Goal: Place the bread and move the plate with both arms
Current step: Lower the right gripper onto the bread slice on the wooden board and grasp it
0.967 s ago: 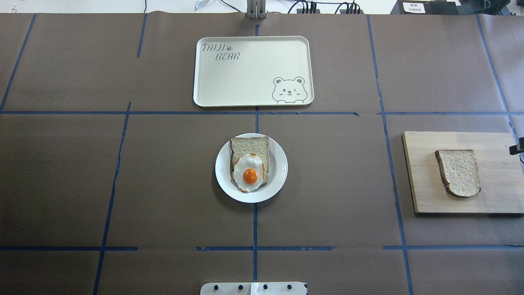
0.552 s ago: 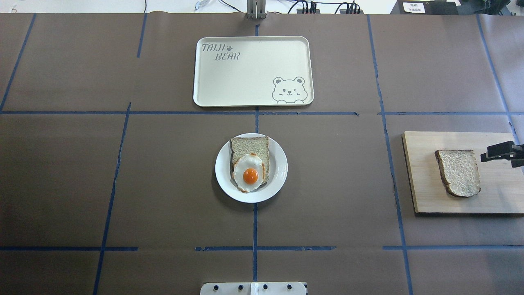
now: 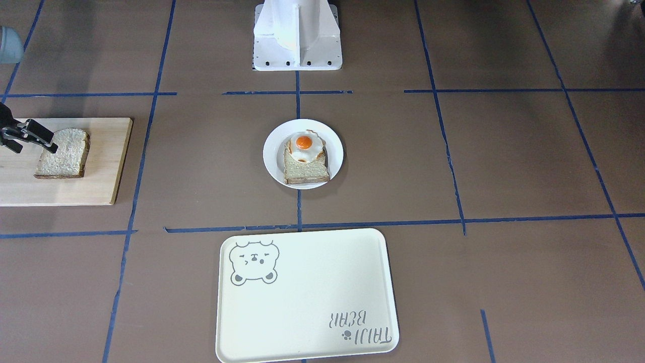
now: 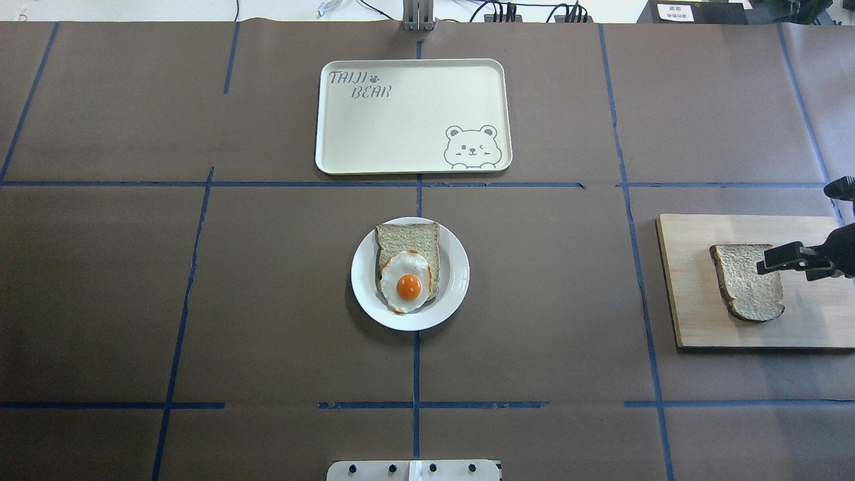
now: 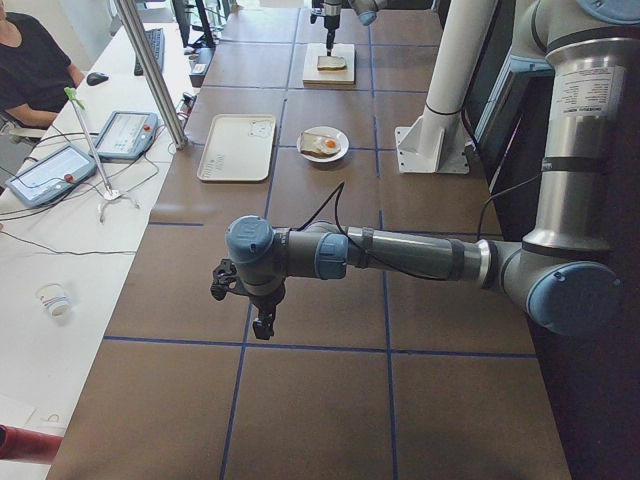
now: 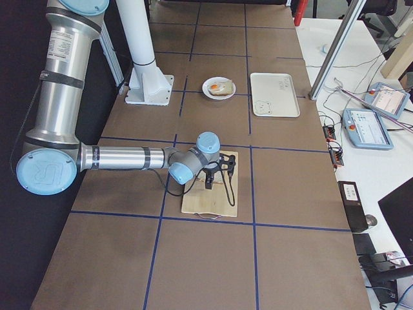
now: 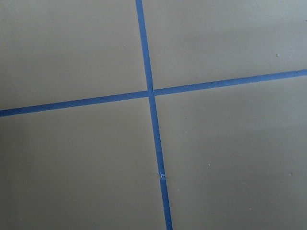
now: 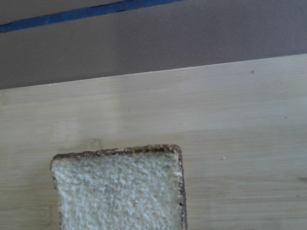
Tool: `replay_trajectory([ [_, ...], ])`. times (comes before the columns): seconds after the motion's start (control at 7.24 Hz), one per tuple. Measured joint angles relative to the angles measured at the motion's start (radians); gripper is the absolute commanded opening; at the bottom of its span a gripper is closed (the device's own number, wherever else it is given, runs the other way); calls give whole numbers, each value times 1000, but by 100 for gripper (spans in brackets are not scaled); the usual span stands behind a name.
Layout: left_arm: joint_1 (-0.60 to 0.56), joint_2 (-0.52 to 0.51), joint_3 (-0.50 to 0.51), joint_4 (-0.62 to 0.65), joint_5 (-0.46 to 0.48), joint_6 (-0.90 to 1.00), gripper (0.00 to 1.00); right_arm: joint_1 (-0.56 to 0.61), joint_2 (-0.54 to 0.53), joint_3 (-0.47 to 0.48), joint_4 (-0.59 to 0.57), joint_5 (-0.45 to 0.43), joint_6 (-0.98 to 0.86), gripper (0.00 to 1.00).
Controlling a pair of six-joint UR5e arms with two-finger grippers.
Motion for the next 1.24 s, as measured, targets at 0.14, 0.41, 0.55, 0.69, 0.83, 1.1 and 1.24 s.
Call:
replay_trajectory([
  [0.14,0,-1,0,-1,0,0,100,-3,2,-17,1,0,1,96],
  [0.41,0,-2,-2,-1,0,0,100,-4,2,-42,2,-2,0,87],
  [0.55,0,-4,-2,-1,0,0,100,-5,2,-47,2,-2,0,75],
  [0.69,0,-8,0,0,0,0,100,-5,2,-46,2,-1,1,69],
  [0.83,0,-11,1,0,0,0,100,-5,2,-45,2,0,4,69],
  [1.1,0,-14,3,0,0,0,100,-6,4,-44,2,0,7,70],
  [1.24,0,-15,5,0,0,0,100,-8,4,-44,2,0,7,70],
])
